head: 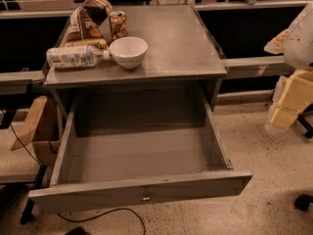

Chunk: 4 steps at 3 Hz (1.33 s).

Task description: Place orange can into top drawer

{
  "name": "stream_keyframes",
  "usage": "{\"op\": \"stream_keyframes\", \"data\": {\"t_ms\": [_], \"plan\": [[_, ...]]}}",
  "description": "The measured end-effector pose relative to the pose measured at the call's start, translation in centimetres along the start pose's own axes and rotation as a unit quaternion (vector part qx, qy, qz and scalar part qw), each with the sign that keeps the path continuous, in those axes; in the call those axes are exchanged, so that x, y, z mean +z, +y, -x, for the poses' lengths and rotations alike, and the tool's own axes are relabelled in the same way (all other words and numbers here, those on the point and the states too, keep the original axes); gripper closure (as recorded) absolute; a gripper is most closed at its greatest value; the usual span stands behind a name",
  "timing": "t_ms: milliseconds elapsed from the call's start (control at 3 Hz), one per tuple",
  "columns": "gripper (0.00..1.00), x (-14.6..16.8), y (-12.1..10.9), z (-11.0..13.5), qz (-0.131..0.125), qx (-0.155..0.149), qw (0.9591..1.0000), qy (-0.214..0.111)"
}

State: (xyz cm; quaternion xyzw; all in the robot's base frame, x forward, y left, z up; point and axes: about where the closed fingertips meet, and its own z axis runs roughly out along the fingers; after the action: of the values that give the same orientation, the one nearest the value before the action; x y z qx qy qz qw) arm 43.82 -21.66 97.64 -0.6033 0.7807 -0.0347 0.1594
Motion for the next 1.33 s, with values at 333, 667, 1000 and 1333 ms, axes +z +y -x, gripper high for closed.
{"op": "stream_keyframes", "data": {"t_ms": [333,667,1000,1333], "plan": [[0.00,0.0,0.0,0.0,0.000,0.000,1.0000,0.000],[0.00,0.4,-1.0,1.5,-0.008,0.019,0.9993,-0.030],[0.00,1.8,-3.4,5.5,-0.008,0.052,0.9941,-0.094],[0.00,4.3,-6.5,12.1,0.005,0.106,0.9762,-0.189]]}}
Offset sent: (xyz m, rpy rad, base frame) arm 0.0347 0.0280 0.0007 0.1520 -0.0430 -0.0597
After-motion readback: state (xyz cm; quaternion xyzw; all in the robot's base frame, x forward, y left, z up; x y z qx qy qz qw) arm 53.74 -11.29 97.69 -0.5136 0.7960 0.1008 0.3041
